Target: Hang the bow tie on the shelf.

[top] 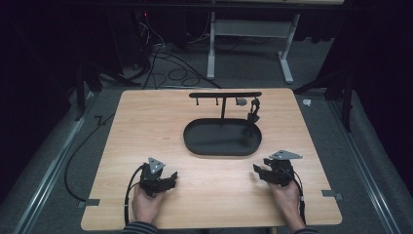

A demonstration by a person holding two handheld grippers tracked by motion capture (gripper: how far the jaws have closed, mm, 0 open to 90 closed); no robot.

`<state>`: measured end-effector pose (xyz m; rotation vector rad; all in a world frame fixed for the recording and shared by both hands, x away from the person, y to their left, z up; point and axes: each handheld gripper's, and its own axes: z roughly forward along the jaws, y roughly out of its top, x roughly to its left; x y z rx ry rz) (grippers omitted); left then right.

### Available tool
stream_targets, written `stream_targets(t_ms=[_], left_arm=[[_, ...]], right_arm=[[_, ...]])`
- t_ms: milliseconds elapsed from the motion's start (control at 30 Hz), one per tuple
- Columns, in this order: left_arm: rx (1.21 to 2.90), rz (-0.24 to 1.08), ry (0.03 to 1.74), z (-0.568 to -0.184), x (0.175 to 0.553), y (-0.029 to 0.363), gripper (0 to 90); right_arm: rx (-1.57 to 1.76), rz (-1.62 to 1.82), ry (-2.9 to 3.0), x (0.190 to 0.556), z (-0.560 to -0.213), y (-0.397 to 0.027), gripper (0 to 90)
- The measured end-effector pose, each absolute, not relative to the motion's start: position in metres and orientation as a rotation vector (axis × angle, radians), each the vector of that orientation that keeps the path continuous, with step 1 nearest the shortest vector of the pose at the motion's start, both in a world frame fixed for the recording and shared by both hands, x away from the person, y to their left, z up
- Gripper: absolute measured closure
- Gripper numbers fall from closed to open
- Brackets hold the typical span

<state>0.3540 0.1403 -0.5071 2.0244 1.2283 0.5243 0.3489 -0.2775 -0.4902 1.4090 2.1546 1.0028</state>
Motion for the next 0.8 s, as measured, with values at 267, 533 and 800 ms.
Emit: stream_targets(t_ms=[267,533,800], left_arm=[[2.025,0.525,1.228,-0.507,0.354,0.14,25.8],[2.023,0.523,1.229,-0.507,0.354,0.14,25.9],[2.024,0.526,1.229,-0.507,0.354,0.14,25.8]], right_arm=[[1.403,0.967,2.156,0.351,-0.495,-0.275,47.1],[1.399,0.939,2.157,0.35,-0.499,-0.273,47.1],[1.351,0.922,2.149,0.348,-0.502,-0.269,44.9]])
